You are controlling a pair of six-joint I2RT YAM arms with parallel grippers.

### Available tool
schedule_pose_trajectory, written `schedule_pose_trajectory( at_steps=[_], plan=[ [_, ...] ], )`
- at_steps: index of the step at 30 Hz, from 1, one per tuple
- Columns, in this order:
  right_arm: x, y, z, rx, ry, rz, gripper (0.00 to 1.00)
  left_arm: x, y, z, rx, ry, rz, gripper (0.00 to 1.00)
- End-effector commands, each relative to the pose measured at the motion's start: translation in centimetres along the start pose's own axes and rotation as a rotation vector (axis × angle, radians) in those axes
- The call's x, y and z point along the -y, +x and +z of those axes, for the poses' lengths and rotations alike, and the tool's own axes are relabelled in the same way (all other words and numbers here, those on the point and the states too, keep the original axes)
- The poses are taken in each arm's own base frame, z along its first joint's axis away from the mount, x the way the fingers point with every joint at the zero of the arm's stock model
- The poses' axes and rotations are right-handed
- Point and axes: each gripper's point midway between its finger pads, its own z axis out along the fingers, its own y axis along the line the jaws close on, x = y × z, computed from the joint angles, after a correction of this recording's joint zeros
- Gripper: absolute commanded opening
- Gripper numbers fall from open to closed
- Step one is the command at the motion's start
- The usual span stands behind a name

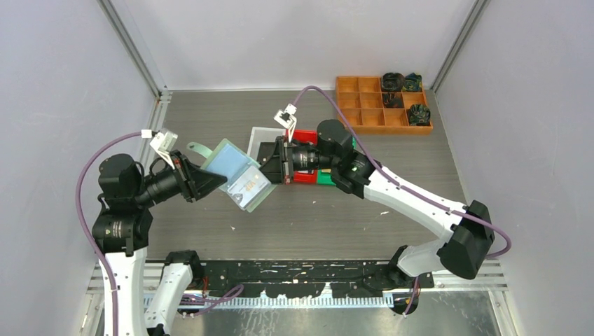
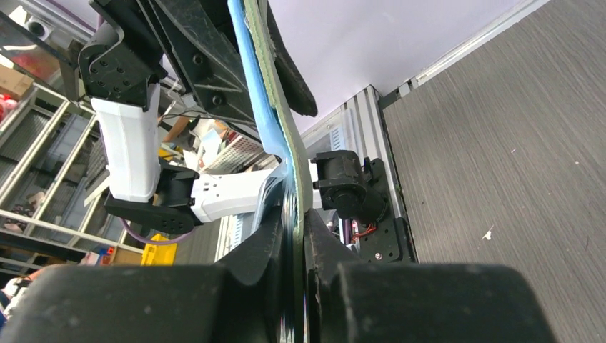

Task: Take the credit cards out of the card holder
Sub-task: Remove the credit card from the card holder.

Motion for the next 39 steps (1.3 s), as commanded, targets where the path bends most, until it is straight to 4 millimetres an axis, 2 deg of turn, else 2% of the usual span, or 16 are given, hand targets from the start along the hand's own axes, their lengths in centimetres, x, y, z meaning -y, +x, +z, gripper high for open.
schedule_pose_trajectory(
  at_steps=[1, 2, 3, 4, 5, 8, 14, 16, 18, 21, 23, 26, 30, 32, 35, 39],
  plan=[
    [-3.9, -1.0, -1.0, 0.049, -0.119, -0.160, 0.01, 2.8, -3.2, -0.4, 0.081, 0.077, 0.052, 0.21],
    [-3.7, -0.9, -1.2, 0.053, -0.113, -0.168, 0.01, 3.1, -3.3, -0.5, 0.083, 0.090, 0.050, 0.18],
    [-3.5, -0.7, -1.2, 0.052, -0.106, -0.177, 0.06, 3.4, -3.4, -0.6, 0.084, 0.103, 0.050, 0.15],
    [-3.2, -0.4, -1.4, 0.046, -0.096, -0.186, 0.14, 3.7, -3.5, -0.6, 0.084, 0.112, 0.055, 0.12],
    [-3.0, -0.2, -1.5, 0.040, -0.085, -0.204, 0.27, 4.0, -3.5, -0.7, 0.083, 0.122, 0.063, 0.10],
    [-2.1, 0.3, -2.2, 0.008, -0.026, -0.244, 0.45, 4.9, -3.3, -1.1, 0.067, 0.167, 0.098, 0.06],
    [-1.3, 0.2, -4.8, -0.039, 0.082, -0.304, 0.60, 5.8, -3.0, -1.5, 0.053, 0.198, 0.163, 0.00],
    [0.1, 0.1, -6.4, -0.069, 0.206, -0.352, 0.65, 6.2, -3.0, -1.8, 0.051, 0.212, 0.204, 0.00],
    [1.3, -0.9, -8.5, -0.058, 0.328, -0.392, 0.68, 6.4, -2.8, -2.0, 0.047, 0.217, 0.234, 0.00],
    [0.3, -3.3, -11.2, 0.033, 0.378, -0.430, 0.70, 6.6, -2.5, -2.1, 0.038, 0.229, 0.246, 0.00],
    [-1.3, -4.4, -11.7, 0.085, 0.348, -0.455, 0.72, 6.7, -2.3, -2.1, 0.028, 0.245, 0.236, 0.00],
    [-3.6, -4.9, -10.9, 0.108, 0.237, -0.457, 0.73, 6.8, -2.2, -2.0, 0.016, 0.263, 0.213, 0.00],
    [-6.3, -5.9, -9.0, 0.134, 0.041, -0.408, 0.74, 7.1, -1.9, -1.9, -0.011, 0.306, 0.139, 0.00],
    [-6.4, -5.8, -8.1, 0.124, -0.013, -0.371, 0.73, 7.3, -2.1, -1.8, -0.019, 0.322, 0.092, 0.00],
    [-5.6, -4.6, -6.9, 0.089, -0.032, -0.336, 0.71, 7.8, -2.9, -1.8, -0.010, 0.336, 0.048, 0.00],
    [-5.4, -3.5, -6.2, 0.082, -0.054, -0.313, 0.60, 8.3, -4.2, -1.6, 0.010, 0.364, -0.039, 0.00]
  ],
)
